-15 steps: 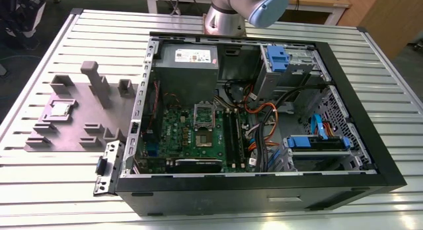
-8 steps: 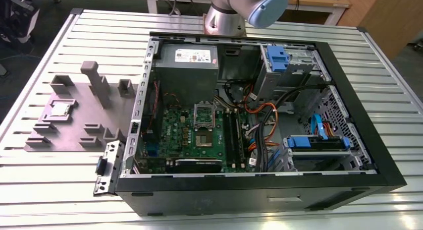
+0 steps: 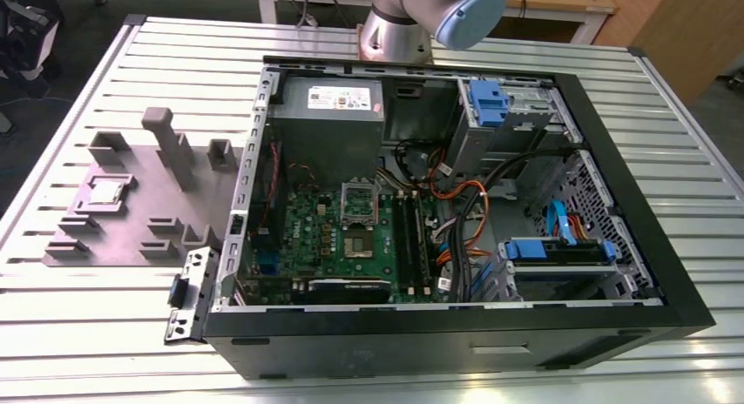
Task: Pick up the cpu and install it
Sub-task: 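Reach for the cpu, then pick up the cpu and move it towards the insertion slot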
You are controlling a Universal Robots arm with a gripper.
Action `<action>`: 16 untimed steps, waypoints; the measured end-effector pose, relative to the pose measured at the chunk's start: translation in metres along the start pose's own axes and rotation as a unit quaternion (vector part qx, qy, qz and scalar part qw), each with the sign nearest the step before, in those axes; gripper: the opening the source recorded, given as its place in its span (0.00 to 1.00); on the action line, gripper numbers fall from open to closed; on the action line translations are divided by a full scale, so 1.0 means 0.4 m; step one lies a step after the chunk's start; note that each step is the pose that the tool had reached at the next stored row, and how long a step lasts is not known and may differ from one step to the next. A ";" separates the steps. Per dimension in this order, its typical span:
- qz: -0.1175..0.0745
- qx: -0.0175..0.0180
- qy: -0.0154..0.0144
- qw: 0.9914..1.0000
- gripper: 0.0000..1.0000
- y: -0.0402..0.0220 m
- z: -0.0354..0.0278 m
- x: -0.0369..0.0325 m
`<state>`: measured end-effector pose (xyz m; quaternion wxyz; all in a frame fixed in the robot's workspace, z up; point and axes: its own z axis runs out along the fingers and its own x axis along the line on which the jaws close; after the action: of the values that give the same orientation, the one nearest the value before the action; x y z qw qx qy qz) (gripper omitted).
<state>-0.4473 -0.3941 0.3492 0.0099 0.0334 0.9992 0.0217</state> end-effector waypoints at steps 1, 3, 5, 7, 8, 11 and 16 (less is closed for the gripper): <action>0.000 0.000 0.000 1.000 0.11 0.000 0.000 0.000; 0.000 0.000 0.000 1.000 0.11 0.000 0.000 0.000; 0.000 0.000 0.001 1.000 0.11 0.000 0.000 0.000; 0.000 0.000 0.001 1.000 0.11 0.000 0.000 0.000; 0.000 0.000 0.001 1.000 0.11 0.000 0.000 0.000; 0.000 0.000 0.001 1.000 0.11 0.000 0.000 0.000; 0.000 0.000 0.001 1.000 0.23 0.000 0.000 0.000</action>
<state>-0.4475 -0.3941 0.3492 0.0091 0.0334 0.9992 0.0216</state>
